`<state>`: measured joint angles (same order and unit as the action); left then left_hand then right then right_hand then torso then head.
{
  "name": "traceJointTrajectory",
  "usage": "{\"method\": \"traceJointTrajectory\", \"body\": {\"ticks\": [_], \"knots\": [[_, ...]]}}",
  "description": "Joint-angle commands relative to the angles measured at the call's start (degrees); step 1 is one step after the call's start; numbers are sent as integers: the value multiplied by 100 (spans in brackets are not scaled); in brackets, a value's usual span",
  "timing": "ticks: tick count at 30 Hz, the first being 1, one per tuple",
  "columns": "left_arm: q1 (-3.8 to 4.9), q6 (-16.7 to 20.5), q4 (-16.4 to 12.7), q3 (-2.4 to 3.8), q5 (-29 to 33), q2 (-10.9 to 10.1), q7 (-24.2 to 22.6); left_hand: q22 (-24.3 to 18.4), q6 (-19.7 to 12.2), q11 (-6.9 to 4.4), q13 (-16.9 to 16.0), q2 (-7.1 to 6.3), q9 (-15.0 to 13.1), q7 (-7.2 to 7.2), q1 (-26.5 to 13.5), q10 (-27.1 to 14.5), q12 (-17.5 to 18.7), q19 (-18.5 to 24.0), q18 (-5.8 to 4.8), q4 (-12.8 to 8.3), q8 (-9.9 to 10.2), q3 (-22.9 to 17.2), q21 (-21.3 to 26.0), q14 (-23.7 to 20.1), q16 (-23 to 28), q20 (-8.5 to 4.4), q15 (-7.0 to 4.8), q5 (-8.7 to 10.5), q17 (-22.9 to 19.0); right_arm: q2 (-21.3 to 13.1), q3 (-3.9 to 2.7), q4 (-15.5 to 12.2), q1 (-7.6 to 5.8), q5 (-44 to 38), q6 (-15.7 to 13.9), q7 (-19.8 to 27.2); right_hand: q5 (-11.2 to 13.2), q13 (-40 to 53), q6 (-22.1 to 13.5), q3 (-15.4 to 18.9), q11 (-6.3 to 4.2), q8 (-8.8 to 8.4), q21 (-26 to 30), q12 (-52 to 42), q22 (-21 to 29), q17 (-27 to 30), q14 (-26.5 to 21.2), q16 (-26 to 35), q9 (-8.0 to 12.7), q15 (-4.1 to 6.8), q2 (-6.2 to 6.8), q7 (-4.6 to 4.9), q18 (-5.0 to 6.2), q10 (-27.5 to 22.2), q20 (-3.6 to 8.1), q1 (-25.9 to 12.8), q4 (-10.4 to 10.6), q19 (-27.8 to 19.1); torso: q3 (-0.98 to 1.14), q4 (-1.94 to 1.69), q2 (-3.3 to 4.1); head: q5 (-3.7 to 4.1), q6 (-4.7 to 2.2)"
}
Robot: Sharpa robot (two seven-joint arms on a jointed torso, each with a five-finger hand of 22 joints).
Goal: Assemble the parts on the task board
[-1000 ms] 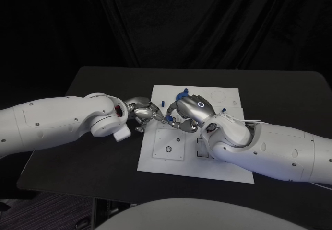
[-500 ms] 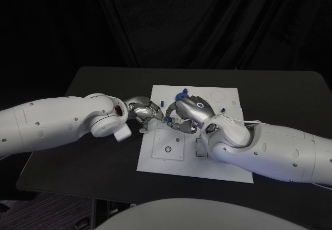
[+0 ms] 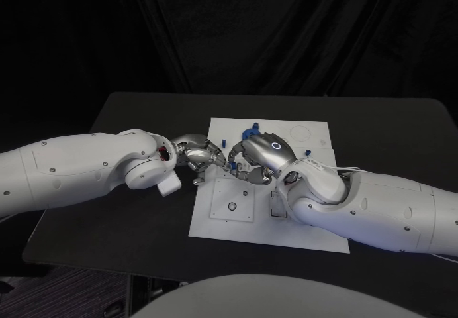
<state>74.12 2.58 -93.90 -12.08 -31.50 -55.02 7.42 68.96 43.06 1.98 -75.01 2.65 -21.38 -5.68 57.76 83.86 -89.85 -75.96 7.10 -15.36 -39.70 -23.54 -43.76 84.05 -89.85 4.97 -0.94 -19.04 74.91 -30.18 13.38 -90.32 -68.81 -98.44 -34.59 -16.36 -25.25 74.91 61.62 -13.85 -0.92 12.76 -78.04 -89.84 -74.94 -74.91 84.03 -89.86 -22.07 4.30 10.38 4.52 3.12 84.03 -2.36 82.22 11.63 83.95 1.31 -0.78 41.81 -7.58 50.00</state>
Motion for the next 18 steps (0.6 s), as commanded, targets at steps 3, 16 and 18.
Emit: {"method": "traceJointTrajectory", "body": {"ticks": [3, 16, 18], "knots": [[-27, -178, -6, 0, 139, 16, -104, 40, 67, -51, -1499, 96, 30, 16, 30, 614, -15, -74, 49, -17, -9, -90, -84, 595, -15, -17, -48, -8, 1509, 1, -7, -11, 12, -4, -13, -8, -14, 1509, 146, -17, -36, 39, 0, -16, -1125, -1509, 597, -14, -574, 28, -53, -167, -22, 597, 48, 18, 1, 84, 0, -3, 0, 3, 0], [-79, -272, 39, 0, 247, 22, -194, 1257, 266, -141, -1499, 262, 54, 97, -183, 614, -15, -773, -291, -41, -150, -663, -2340, 595, -15, -126, -128, -52, 1509, -14, -7, -30, 11, -4, 84, -10, 2, 1509, 89, -24, -25, 18, 13, -16, -1120, -1509, 597, -14, -609, 26, -48, -151, -19, 597, 52, 8, 3, 79, 1, -2, 2, 9, 0], [-85, -274, 46, 0, 265, 24, -222, 1539, 251, -131, -1499, 358, 59, 62, -230, 614, -15, -935, -399, -16, -142, -890, -2981, 595, -15, -128, -109, 0, 1509, -17, -7, -35, 11, 7, 99, -3, 9, 1509, 75, -25, -21, 13, 16, -16, -1119, -1509, 597, -14, -617, 24, -47, -147, -19, 597, 52, 4, 4, 78, 3, -2, 4, 10, 0]]}}
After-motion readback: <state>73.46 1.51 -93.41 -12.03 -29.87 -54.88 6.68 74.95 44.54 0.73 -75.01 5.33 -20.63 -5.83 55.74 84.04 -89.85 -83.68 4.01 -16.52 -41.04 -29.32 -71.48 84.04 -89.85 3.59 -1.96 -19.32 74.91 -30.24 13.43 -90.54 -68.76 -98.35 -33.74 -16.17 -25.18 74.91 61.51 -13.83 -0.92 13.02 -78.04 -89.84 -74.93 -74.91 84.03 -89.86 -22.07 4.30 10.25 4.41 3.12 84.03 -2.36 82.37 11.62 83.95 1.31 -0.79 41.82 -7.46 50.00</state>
